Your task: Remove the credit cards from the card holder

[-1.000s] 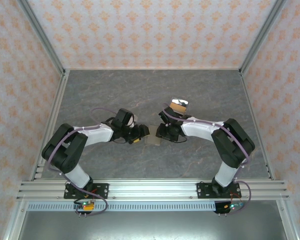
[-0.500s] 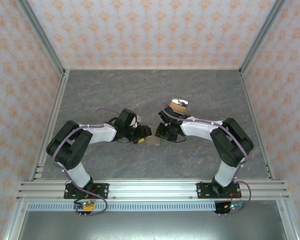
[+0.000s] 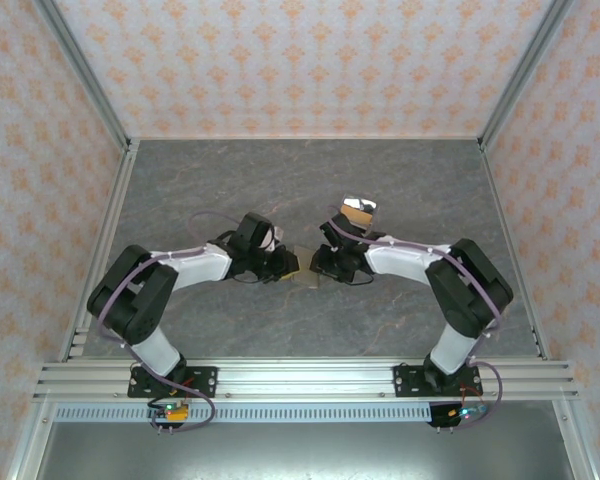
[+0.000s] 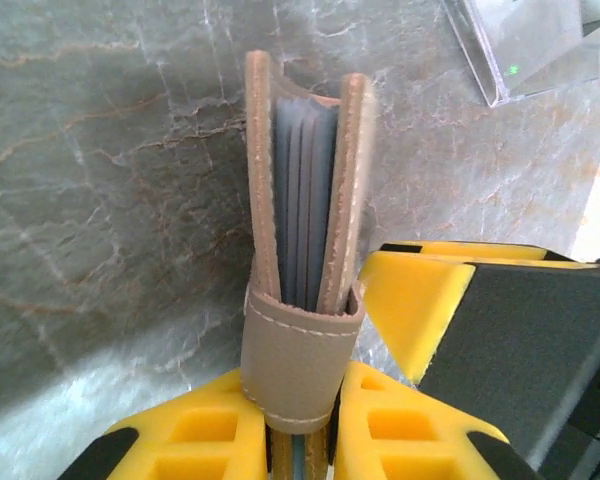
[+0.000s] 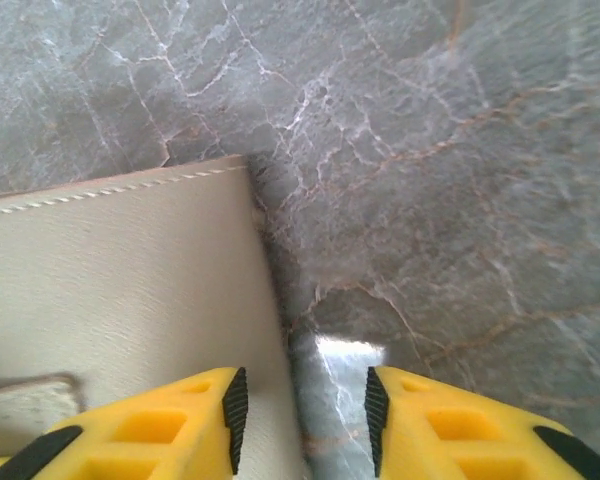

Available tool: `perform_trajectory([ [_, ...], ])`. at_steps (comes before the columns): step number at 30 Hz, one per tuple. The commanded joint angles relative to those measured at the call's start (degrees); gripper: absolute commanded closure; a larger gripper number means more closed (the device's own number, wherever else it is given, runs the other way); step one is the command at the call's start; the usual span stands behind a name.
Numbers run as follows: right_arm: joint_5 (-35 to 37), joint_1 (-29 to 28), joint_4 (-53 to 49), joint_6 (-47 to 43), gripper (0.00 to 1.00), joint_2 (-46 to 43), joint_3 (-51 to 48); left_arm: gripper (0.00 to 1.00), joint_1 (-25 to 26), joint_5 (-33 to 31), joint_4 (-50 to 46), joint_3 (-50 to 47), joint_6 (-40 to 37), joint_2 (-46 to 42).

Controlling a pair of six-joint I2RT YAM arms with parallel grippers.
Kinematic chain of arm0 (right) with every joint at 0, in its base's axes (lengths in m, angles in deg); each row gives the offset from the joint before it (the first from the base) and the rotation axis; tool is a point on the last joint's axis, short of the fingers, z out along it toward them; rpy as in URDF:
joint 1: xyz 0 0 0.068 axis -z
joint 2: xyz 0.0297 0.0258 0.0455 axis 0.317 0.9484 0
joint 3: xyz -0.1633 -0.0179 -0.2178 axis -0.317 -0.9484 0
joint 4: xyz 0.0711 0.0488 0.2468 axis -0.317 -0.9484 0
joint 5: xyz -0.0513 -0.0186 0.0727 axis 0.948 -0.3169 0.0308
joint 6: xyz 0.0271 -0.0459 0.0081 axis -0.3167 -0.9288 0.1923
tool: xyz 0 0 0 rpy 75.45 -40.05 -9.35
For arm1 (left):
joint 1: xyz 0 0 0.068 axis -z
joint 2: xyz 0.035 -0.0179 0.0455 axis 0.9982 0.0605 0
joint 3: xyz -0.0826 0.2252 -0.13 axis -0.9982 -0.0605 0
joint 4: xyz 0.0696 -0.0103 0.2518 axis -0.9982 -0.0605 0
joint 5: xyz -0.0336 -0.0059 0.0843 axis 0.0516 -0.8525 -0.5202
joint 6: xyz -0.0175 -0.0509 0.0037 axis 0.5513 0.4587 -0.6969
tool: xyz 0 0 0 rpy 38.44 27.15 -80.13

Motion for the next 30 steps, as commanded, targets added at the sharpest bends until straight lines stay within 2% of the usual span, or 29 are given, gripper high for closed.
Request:
perform_trajectory([
  [1, 8.68, -0.55, -5.19, -0.46, 0.58, -6.73, -0.92, 0.87, 0.27, -12.03, -20.92, 5.95, -9.53, -5.48],
  [3, 13.01, -0.55, -6.83, -0.32, 0.53, -10.19, -1.82, 0.87, 1.11, -21.64, -32.50, 10.04, -13.40, -7.13],
  [6, 17.95, -0.38, -8.18, 0.39, 0.41, -14.85, -3.40, 0.87, 2.85, -33.98, -43.37, 15.02, -15.76, -7.82],
  [11, 22.61, 0.40, -9.16, 1.54, 0.28, -20.08, -6.03, 0.86, 6.19, -50.14, -53.07, 21.84, -16.51, -5.07],
  [15, 24.94, 0.99, -9.62, 2.57, 0.24, -22.69, -7.84, 0.84, 9.51, -60.18, -57.30, 26.12, -12.60, 0.67],
  [18, 25.24, 1.68, -9.71, 3.14, 0.24, -24.02, -8.88, 0.81, 11.43, -60.67, -56.70, 28.70, -11.80, 5.15],
  [23, 25.51, 2.33, -9.80, 3.33, 0.26, -25.74, -9.44, 0.74, 12.70, -54.82, -52.38, 31.67, -11.62, 10.55],
  [26, 25.55, 2.66, -9.30, 3.24, 0.27, -26.31, -9.55, 0.68, 12.81, -48.82, -48.79, 31.83, -11.82, 11.95],
  [29, 24.82, 2.79, -8.45, 2.93, 0.29, -25.76, -9.38, 0.53, 12.71, -40.26, -43.24, 30.69, -12.23, 11.18],
  [30, 24.19, 2.75, -8.02, 2.58, 0.30, -25.31, -9.23, 0.51, 12.49, -38.00, -41.82, 30.35, -12.26, 10.67],
])
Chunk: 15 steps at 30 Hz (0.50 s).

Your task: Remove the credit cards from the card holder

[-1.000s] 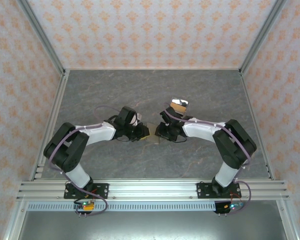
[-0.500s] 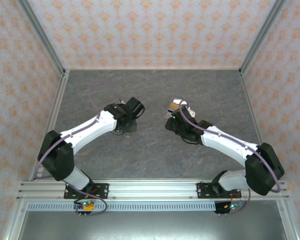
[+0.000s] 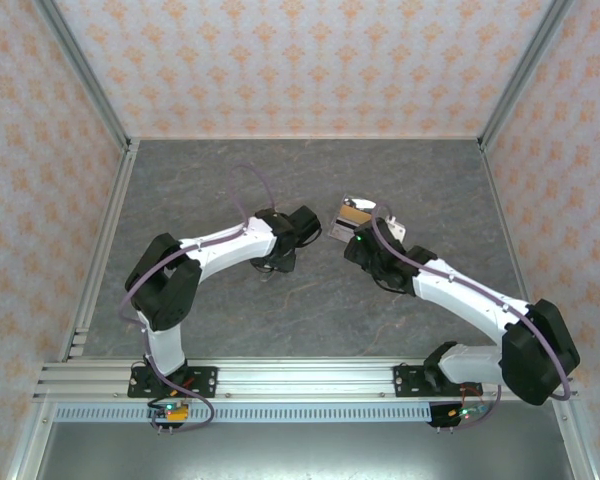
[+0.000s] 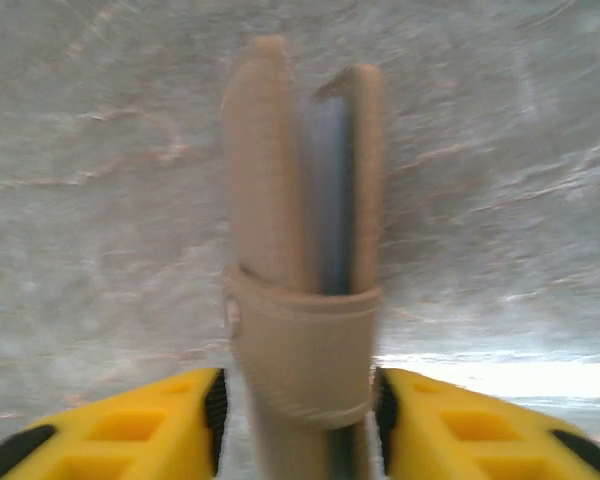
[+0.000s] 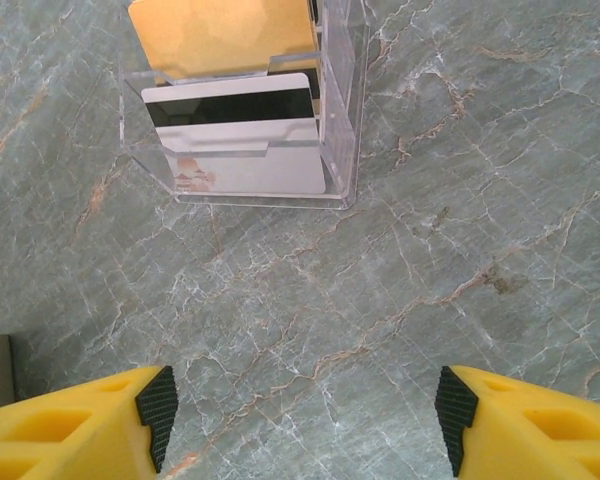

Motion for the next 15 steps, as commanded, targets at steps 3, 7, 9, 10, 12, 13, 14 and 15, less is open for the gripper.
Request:
perform_trajectory([
  [3, -0.75, 0.32, 1.24, -0.50, 0.34, 1.58, 0.55, 0.44, -1.47, 13.25, 10.13, -1.72, 0.23, -4.19],
  [7, -3.70, -0.22, 3.22, -1.77, 0.36, 4.00, 1.31, 0.36, -4.82, 19.03, 13.97, -5.47, 1.02, -8.70],
  [9, -5.00, -1.39, 3.60, -2.49, 0.36, 6.87, 3.03, 0.32, -7.49, 20.66, 15.72, -8.23, 1.68, -11.46],
  [10, -5.61, -2.17, 3.54, -2.85, 0.36, 8.43, 4.09, 0.31, -8.88, 21.18, 16.31, -9.50, 2.05, -12.69],
  [12, -7.17, -4.44, 3.60, -3.84, 0.36, 12.98, 7.17, 0.26, -12.26, 21.40, 17.22, -12.59, 2.99, -15.48],
  [13, -7.83, -5.56, 3.37, -4.12, 0.36, 15.05, 8.82, 0.24, -13.72, 21.30, 17.42, -13.92, 3.36, -16.67],
  [14, -8.29, -6.80, 3.11, -4.52, 0.36, 17.58, 10.86, 0.23, -15.51, 21.01, 17.51, -15.48, 3.80, -17.95],
  [15, -8.71, -8.03, 2.73, -4.83, 0.36, 20.07, 13.01, 0.21, -17.18, 20.75, 17.66, -17.09, 4.18, -19.35],
])
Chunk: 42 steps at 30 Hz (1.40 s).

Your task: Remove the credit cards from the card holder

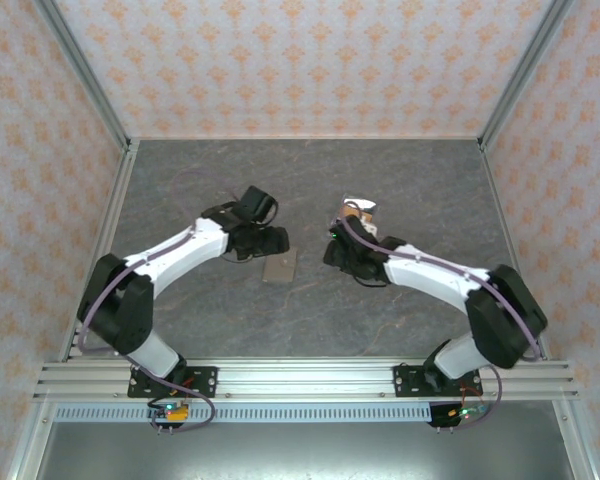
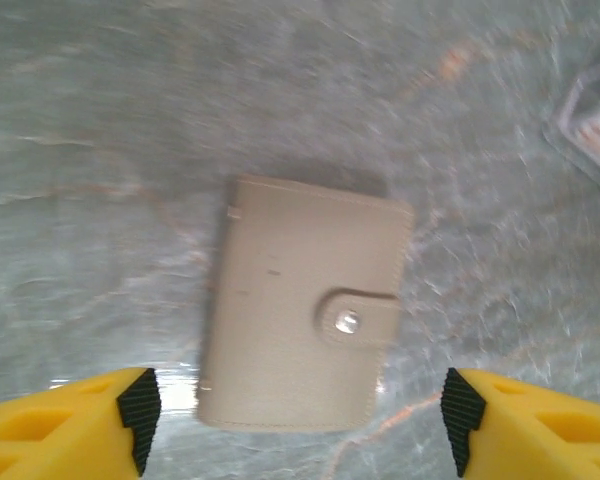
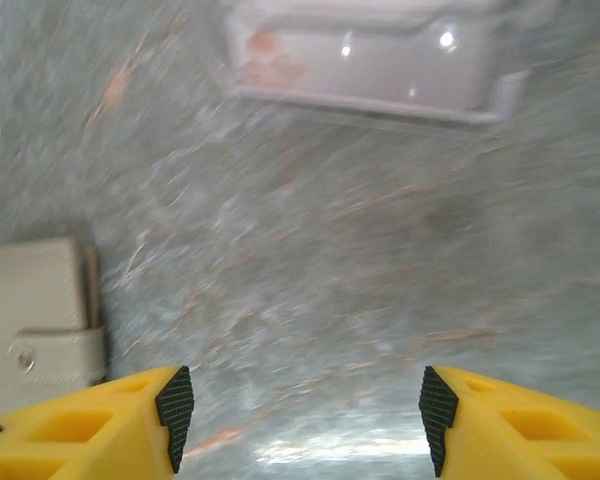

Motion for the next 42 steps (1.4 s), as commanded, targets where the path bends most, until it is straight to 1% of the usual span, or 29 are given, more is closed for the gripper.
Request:
perform_trajectory([
  [1, -2.50, -3.78, 0.12, -2.29, 0.36, 6.36, 6.60, 0.19, -4.57, 0.61, 1.71, -4.81, 2.08, -4.08],
  [5, -4.44, -7.14, -2.17, -4.17, 0.38, 15.41, 15.61, 0.08, -8.93, -4.35, 1.19, -9.79, 2.53, -9.41],
  [7, -4.08, -8.67, -5.97, -5.82, 0.39, 20.33, 21.44, 0.04, -10.32, -6.43, 1.15, -11.86, 2.75, -11.87],
  [9, -2.27, -10.18, -10.09, -6.93, 0.41, 24.49, 26.91, 0.00, -11.67, -8.40, 0.80, -13.63, 3.32, -14.22],
  [14, -1.54, -11.33, -14.11, -7.71, 0.43, 30.79, 34.18, 0.00, -14.14, -10.89, -1.05, -15.86, 4.24, -17.32],
  [18, 0.83, -11.42, -18.78, -9.10, 0.47, 34.69, 38.32, 0.00, -14.65, -10.90, -1.48, -16.65, 4.42, -18.30],
  [21, 2.75, -11.37, -21.36, -10.99, 0.48, 35.86, 38.79, 0.00, -14.65, -10.19, -1.25, -16.97, 4.51, -18.27],
  [23, 3.88, -11.37, -22.18, -12.70, 0.47, 35.43, 37.44, 0.00, -14.65, -9.08, -0.92, -17.06, 4.51, -18.01],
  [26, 4.52, -11.42, -22.43, -15.39, 0.48, 33.34, 32.79, 0.00, -14.64, -7.00, -0.33, -17.11, 4.42, -17.18],
  [31, 2.67, -11.40, -20.48, -17.54, 0.47, 26.29, 23.41, 0.00, -14.57, -2.45, 1.63, -17.35, 3.95, -15.87],
  [35, 1.10, -11.42, -18.67, -15.40, 0.48, 20.79, 18.47, 0.00, -14.07, 3.13, 4.97, -18.54, 4.23, -15.53],
  [38, 0.28, -11.42, -16.86, -12.99, 0.47, 16.30, 17.34, 0.00, -12.64, 5.57, 6.43, -18.83, 4.42, -15.58],
  [42, 3.71, -11.02, -16.16, -10.21, 0.47, 11.90, 16.72, 0.00, -9.16, 7.11, 6.47, -17.96, 4.60, -15.10],
])
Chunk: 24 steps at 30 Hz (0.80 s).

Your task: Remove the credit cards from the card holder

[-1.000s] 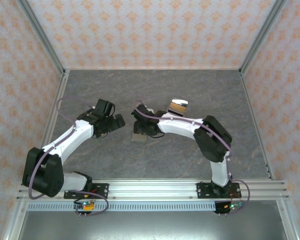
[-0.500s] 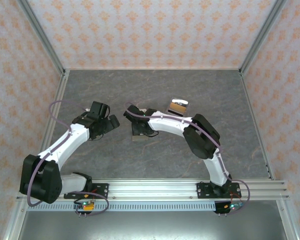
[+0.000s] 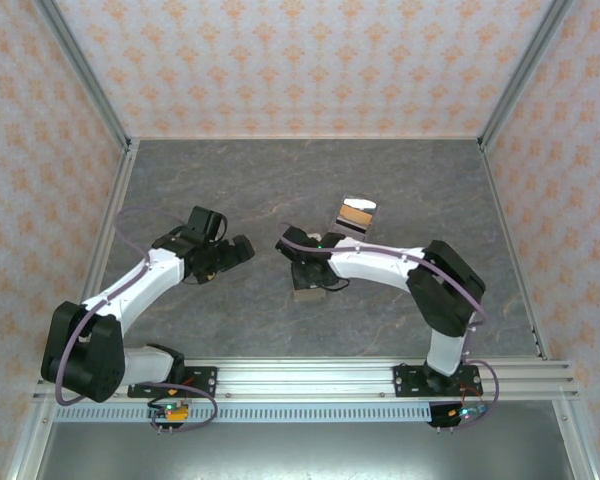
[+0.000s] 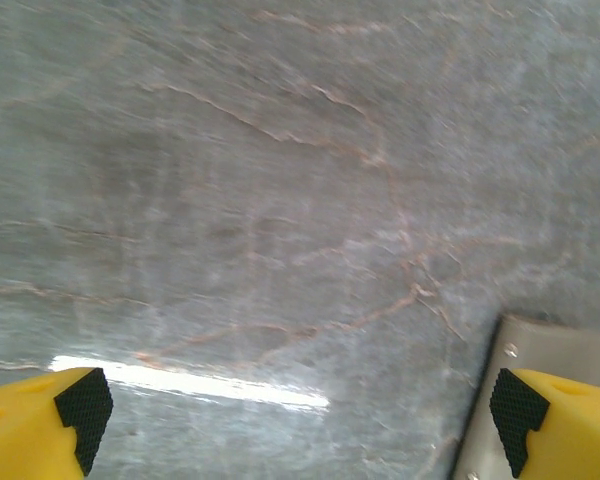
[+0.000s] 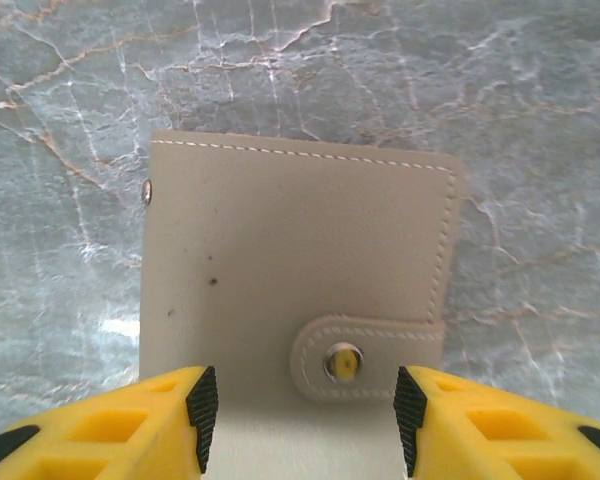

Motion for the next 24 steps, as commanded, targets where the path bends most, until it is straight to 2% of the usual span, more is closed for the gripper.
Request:
perform_trajectory([
  [1, 3.28, 0.66, -1.21, 2.89, 0.47, -3.92, -0.07, 0.00, 2.93, 3.04, 1.47, 0.69, 0.51, 0.81],
  [9, 0.23, 1.90, -1.74, 2.67, 0.50, 1.28, 0.88, 0.09, 7.84, 6.80, 5.64, 1.20, 2.34, 5.44],
  [16, 0.34, 1.90, -1.69, 2.45, 0.51, 3.83, 2.13, 0.14, 8.58, 7.41, 6.76, 1.47, 2.49, 7.71],
  [24, 0.84, 2.08, -1.72, 3.26, 0.58, 5.49, 1.12, 0.20, 9.05, 9.21, 7.97, 1.46, 2.40, 8.73],
])
